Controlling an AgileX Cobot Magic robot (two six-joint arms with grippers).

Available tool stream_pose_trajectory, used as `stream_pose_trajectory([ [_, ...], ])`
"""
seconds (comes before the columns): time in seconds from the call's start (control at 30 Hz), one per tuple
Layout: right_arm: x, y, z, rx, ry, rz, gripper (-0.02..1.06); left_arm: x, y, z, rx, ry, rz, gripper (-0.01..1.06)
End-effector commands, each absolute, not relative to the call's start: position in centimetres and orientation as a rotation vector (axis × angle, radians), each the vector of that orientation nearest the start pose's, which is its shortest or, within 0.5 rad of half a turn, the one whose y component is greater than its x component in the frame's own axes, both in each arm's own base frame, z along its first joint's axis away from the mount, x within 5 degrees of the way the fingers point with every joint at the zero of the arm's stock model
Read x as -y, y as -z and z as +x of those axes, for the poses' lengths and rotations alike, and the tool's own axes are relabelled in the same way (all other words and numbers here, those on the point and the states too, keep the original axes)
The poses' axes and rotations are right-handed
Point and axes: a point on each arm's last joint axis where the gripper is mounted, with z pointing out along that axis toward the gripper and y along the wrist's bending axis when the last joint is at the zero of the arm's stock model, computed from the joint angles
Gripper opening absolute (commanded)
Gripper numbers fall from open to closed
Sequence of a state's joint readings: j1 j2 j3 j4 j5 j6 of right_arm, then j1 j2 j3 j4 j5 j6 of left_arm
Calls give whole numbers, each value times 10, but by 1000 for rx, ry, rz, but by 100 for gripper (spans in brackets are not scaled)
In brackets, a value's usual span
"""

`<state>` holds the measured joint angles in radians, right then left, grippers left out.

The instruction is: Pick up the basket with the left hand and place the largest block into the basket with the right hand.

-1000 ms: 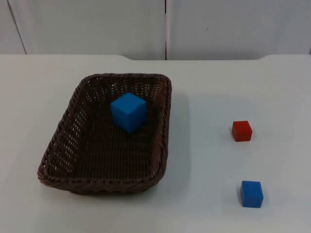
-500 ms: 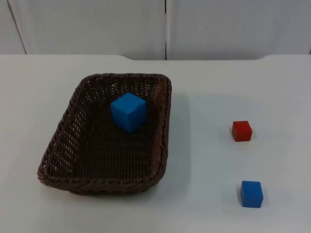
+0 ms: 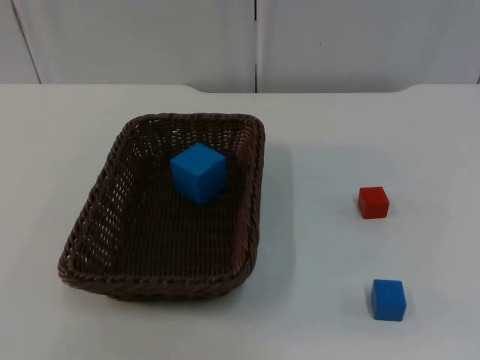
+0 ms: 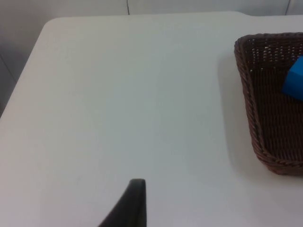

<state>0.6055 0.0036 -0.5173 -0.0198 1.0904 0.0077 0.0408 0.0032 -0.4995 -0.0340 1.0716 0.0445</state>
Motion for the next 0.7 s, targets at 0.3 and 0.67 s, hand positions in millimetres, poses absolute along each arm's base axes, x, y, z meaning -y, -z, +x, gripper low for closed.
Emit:
stream_pose_trajectory([
  [0.3, 6, -280, -5, -1975, -353, -601, 105, 4, -275, -5, -2062, 2, 14, 105],
  [0.67, 5, -280, -6, -2006, -261, -448, 105, 4, -275, -5, -2062, 2, 14, 105],
])
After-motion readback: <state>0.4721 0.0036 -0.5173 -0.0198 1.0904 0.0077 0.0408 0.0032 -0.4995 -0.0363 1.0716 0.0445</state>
